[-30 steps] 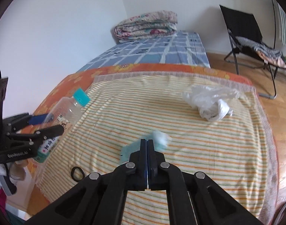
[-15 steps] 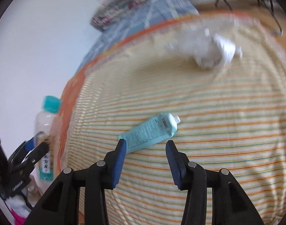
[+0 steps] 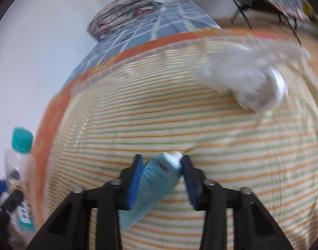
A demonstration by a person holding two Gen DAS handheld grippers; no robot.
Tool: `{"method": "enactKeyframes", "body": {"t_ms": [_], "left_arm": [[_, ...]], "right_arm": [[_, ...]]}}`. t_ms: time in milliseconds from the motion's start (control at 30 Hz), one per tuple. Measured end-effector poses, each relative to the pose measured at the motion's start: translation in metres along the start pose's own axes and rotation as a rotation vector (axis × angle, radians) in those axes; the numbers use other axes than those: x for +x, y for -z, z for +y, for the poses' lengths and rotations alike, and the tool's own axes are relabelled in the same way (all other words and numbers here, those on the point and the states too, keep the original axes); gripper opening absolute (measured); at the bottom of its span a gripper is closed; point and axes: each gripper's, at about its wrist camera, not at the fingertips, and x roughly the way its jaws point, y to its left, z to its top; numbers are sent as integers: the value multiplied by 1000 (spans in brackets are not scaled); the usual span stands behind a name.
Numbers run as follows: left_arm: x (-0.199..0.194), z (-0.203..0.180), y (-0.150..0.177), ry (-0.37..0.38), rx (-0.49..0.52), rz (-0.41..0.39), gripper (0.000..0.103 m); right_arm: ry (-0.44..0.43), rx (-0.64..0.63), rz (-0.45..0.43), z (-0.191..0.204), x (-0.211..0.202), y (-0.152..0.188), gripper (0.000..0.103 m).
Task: Collect trash
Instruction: 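Grasp the clear bottle with the left tool while the right tool grasps the blue tube, then carry the bottle and tube over the blue basket and release both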
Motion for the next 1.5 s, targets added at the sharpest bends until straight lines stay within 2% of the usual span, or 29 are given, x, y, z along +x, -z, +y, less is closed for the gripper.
{"method": "enactKeyframes", "body": {"t_ms": [233, 600, 867, 1167, 1333, 1500], "left_arm": [[-4, 8, 4, 5, -17, -3, 61], [-53, -3, 10, 94, -65, -62, 61], [-87, -37, 34, 144, -46, -82, 61], [-112, -75, 72, 174, -62, -95, 61], [-117, -94, 90, 192, -60, -91, 61], [-112, -113, 114, 213, -46, -54, 61]], "right_arm": [[-58, -24, -23, 14, -10, 8, 17], [-68, -173, -134, 37, -95, 33, 17], [-67, -262, -149, 38, -156, 70, 17], [-68, -290, -138, 24, -205, 122, 17], [-58, -304, -129, 17, -225, 155, 17], [-53, -306, -102, 10, -233, 184, 17]]}}
